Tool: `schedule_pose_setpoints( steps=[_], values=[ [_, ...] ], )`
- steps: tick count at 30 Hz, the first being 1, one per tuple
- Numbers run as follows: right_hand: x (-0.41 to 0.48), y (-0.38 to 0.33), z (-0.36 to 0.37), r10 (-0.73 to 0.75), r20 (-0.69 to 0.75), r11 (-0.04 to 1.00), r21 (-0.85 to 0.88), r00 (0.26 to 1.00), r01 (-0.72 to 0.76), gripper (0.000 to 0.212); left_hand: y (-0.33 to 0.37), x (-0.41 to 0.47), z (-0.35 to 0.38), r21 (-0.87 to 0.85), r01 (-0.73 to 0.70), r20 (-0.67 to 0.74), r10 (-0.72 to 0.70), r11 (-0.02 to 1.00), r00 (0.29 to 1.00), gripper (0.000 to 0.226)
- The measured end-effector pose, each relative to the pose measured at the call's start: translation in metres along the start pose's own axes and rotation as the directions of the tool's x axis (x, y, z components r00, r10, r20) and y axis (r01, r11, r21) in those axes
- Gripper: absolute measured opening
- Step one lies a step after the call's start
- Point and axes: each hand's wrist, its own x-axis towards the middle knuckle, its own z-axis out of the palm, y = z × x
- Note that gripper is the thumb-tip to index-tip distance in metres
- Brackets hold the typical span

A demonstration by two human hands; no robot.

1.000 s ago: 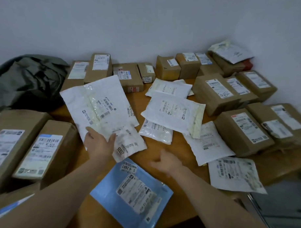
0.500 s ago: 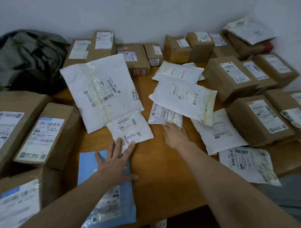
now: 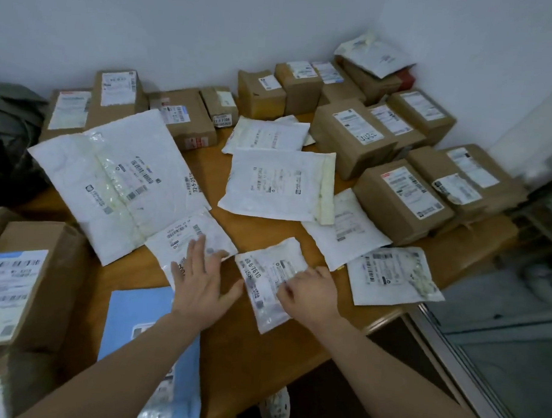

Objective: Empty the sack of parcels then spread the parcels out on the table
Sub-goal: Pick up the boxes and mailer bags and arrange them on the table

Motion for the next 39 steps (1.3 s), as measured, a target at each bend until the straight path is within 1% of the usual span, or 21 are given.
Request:
schedule_pose_setpoints(
  steps=[1,2,4,6,9,11,13,14,15,17,19,21,23,26,29,32,34,35,36,37,39],
  values=[
    [-0.002,0.002,0.005,0.041,-0.057,0.999,0.036,0.998,-0.039,0.055,0.007,0.003,0.003,0.023,-0.104,-0.003,0.104,0.994,0.995,0.09],
    [-0.003,0.002,0.007,0.072,-0.051,0.993,0.096,0.996,-0.067,0.048,0.015,0.006,0.006,0.065,-0.206,0.03,0.205,0.976,0.978,0.087],
    [-0.005,0.001,0.018,0.053,0.024,0.98,0.19,0.998,-0.056,0.05,0.027,0.006,0.014,0.161,-0.404,0.189,0.373,0.901,0.908,0.075],
    [-0.011,-0.005,0.029,0.019,0.108,0.956,0.288,0.994,-0.05,0.051,0.032,0.004,0.021,0.198,-0.519,0.308,0.45,0.832,0.839,0.073],
    [-0.025,-0.017,0.027,0.021,-0.022,0.873,0.488,1.0,-0.007,0.042,0.027,0.002,0.021,0.217,-0.514,0.258,0.459,0.83,0.85,0.071],
    [-0.026,-0.013,0.022,0.093,-0.183,0.859,0.511,0.979,0.014,0.04,0.025,0.005,0.019,0.268,-0.522,0.18,0.49,0.81,0.853,0.06],
    [-0.019,0.012,0.016,0.258,-0.34,0.896,0.433,0.904,-0.092,0.043,0.041,0.016,0.011,0.273,-0.485,0.186,0.449,0.831,0.874,0.062],
    [-0.016,0.028,0.011,0.359,-0.346,0.89,0.405,0.867,-0.207,0.046,0.054,0.023,0.008,0.262,-0.472,0.216,0.425,0.842,0.879,0.061],
    [-0.014,0.047,0.008,0.463,-0.307,0.859,0.387,0.831,-0.335,0.05,0.067,0.033,0.008,0.24,-0.477,0.253,0.42,0.845,0.872,0.059],
    [-0.016,0.09,0.008,0.624,-0.085,0.752,0.337,0.777,-0.567,0.056,0.099,0.054,0.014,0.208,-0.521,0.3,0.452,0.828,0.84,0.056],
    [-0.023,0.118,0.012,0.678,0.091,0.697,0.239,0.73,-0.677,0.06,0.129,0.074,0.026,0.151,-0.573,0.301,0.515,0.805,0.803,0.053],
    [-0.033,0.122,0.015,0.63,0.142,0.744,0.171,0.764,-0.646,0.058,0.154,0.09,0.038,0.143,-0.616,0.313,0.555,0.775,0.771,0.052],
    [-0.045,0.11,0.02,0.565,0.108,0.797,0.186,0.818,-0.575,0.05,0.177,0.104,0.044,0.167,-0.628,0.345,0.552,0.76,0.76,0.051],
    [-0.064,0.081,0.018,0.46,0.049,0.858,0.232,0.887,-0.458,0.049,0.195,0.118,0.05,0.242,-0.606,0.44,0.471,0.758,0.764,0.051],
    [-0.068,0.068,0.016,0.4,-0.009,0.888,0.252,0.916,-0.385,0.05,0.195,0.114,0.05,0.303,-0.596,0.495,0.411,0.744,0.765,0.051],
    [-0.055,0.074,0.014,0.427,-0.144,0.879,0.298,0.893,-0.372,0.038,0.186,0.1,0.043,0.32,-0.599,0.436,0.447,0.734,0.781,0.048],
    [-0.037,0.084,0.009,0.471,-0.328,0.861,0.374,0.819,-0.345,0.033,0.175,0.096,0.041,0.28,-0.606,0.353,0.507,0.745,0.786,0.047],
    [-0.025,0.09,0.005,0.487,-0.378,0.851,0.409,0.787,-0.329,0.033,0.169,0.097,0.04,0.25,-0.601,0.274,0.54,0.76,0.796,0.05],
    [-0.011,0.096,0.0,0.483,-0.387,0.85,0.421,0.786,-0.315,0.034,0.164,0.1,0.036,0.218,-0.576,0.181,0.547,0.788,0.817,0.054],
    [0.004,0.1,-0.005,0.454,-0.337,0.86,0.409,0.825,-0.306,0.038,0.158,0.105,0.031,0.199,-0.53,0.098,0.521,0.824,0.848,0.056],
    [0.03,0.108,-0.013,0.347,-0.114,0.9,0.32,0.931,-0.296,0.044,0.144,0.121,0.024,0.235,-0.421,0.068,0.417,0.876,0.906,0.051]
  ],
)
